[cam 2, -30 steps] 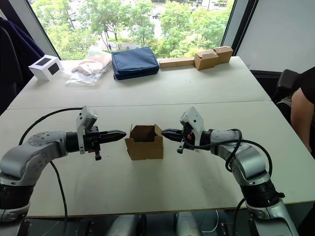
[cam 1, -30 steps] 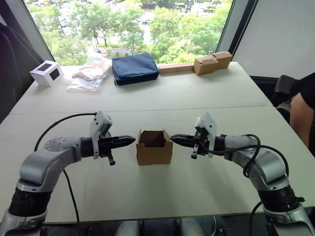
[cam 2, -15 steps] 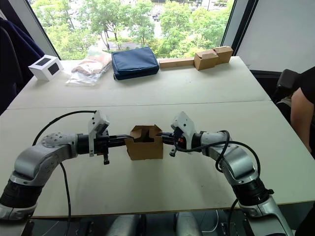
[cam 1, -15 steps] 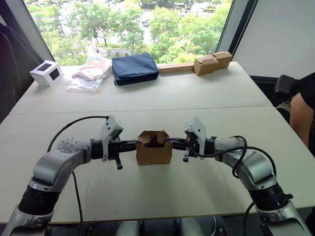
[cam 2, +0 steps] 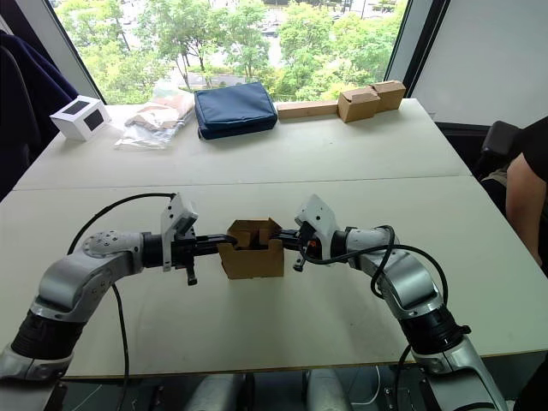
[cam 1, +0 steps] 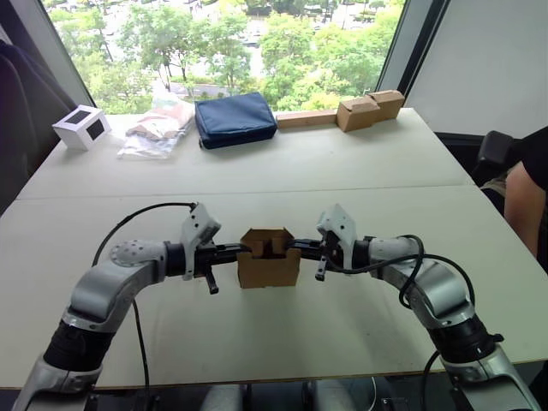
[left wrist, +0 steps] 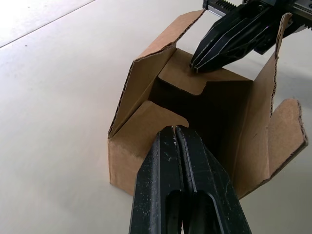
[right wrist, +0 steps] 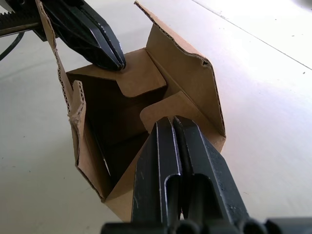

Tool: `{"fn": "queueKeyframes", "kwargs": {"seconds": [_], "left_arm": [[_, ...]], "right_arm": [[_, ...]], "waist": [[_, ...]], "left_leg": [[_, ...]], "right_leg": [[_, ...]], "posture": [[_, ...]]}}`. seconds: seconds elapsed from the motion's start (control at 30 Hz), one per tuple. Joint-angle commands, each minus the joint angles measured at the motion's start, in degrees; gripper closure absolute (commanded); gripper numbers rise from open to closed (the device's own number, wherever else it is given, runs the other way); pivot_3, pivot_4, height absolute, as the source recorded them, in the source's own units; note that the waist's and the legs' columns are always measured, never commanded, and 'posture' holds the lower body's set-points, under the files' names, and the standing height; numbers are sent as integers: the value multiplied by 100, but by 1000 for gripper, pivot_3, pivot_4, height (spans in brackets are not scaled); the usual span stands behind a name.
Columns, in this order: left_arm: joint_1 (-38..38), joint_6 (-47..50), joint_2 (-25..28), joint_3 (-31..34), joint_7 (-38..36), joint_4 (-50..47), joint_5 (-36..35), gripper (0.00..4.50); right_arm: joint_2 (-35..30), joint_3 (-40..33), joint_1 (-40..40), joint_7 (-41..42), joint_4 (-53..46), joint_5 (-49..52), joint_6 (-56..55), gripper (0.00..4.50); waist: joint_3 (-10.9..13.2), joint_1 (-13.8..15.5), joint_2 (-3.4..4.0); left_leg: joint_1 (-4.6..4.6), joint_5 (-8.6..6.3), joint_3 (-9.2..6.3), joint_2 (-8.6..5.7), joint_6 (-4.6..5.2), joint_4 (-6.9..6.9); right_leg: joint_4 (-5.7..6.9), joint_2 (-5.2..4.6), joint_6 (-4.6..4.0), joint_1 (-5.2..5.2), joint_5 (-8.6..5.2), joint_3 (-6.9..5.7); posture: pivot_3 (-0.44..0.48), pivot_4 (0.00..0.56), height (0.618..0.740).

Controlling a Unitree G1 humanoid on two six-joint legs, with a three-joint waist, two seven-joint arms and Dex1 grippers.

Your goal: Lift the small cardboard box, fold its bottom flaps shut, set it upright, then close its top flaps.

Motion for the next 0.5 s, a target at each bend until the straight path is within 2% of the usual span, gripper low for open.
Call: {"fn": "queueKeyframes", "kwargs": {"seconds": [0.03,0.17,0.27,0.5], "left_arm": [[9,-13,7,-115,23,7,110,4455],[-20,-118,-93,-34,92,134,128,4455],[-27,12,-107,188,3,60,-140,4455],[-304,237,160,389,-305,364,-384,4455]], "right_arm": [[35,32,-89,14,-24,-58,-59,4500],[41,4,-135,24,-7,-32,-22,4500],[80,-189,-194,-19,-47,125,45,4500],[-112,-795,-333,112,-490,927,865,4500]], "waist": [[0,0,0],[0,5,0],[0,1,0],[1,6,1]], "left_leg": [[0,0,0,0,0,0],[0,0,0,0,0,0],[0,0,-1,0,0,0],[-1,0,-1,0,0,0]], "right_leg": [[0,0,0,0,0,0],[0,0,0,0,0,0],[0,-1,0,0,0,-1],[0,-1,0,-1,0,0]], "posture": [[0,150,740],[0,150,740],[0,150,740],[0,150,740]]}}
